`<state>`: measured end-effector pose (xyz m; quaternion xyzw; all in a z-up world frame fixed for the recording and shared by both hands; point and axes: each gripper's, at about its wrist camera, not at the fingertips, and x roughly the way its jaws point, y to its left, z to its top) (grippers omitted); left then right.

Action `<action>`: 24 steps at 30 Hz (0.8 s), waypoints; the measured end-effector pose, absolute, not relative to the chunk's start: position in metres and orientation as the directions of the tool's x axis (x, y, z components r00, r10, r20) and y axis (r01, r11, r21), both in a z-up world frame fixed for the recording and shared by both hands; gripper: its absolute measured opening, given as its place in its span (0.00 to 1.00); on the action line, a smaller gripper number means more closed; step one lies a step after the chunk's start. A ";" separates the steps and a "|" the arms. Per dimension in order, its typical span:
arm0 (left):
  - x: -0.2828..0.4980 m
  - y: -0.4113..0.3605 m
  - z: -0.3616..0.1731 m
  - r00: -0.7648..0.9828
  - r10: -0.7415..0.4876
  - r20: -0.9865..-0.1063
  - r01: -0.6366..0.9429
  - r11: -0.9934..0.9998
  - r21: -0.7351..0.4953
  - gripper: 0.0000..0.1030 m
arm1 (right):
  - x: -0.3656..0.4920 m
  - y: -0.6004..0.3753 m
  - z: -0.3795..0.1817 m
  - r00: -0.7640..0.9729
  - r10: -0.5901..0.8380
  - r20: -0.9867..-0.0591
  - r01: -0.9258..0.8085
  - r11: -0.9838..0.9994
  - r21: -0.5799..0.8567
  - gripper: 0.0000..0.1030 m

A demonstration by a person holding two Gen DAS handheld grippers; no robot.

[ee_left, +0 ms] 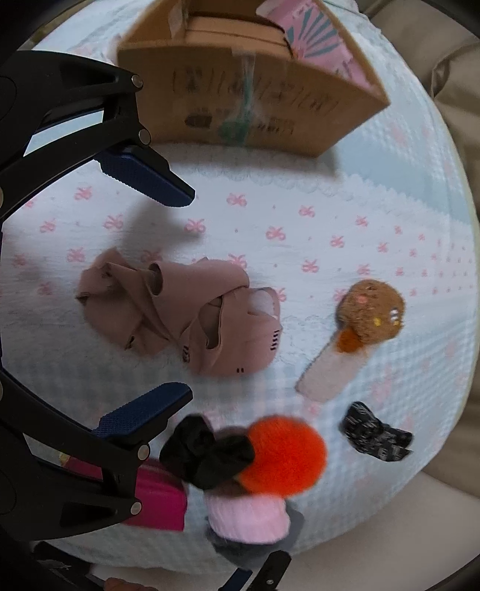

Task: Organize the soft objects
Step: 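Grasp the pink-beige fabric with the left tool while the right tool grasps the grey fuzzy roll, then lift and carry both held items over the cardboard box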

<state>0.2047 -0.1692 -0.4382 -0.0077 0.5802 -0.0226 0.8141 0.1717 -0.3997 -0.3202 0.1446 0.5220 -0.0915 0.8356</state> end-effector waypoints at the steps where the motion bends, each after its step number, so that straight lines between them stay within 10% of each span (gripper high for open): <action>1: 0.206 -0.170 -0.445 0.318 -0.051 -0.947 0.033 0.999 -0.042 0.90 | 0.174 -0.402 -0.326 0.433 0.008 -0.902 0.309 0.938 0.157 0.99; 14: 0.212 -0.176 -0.466 0.257 -0.100 -0.961 0.061 0.994 -0.087 0.41 | 0.190 -0.411 -0.372 0.411 0.191 -0.891 0.361 0.863 0.352 0.65; 24: 0.222 -0.179 -0.450 0.269 -0.124 -0.955 0.061 0.992 -0.111 0.24 | 0.199 -0.411 -0.357 0.429 0.193 -0.882 0.326 0.878 0.351 0.50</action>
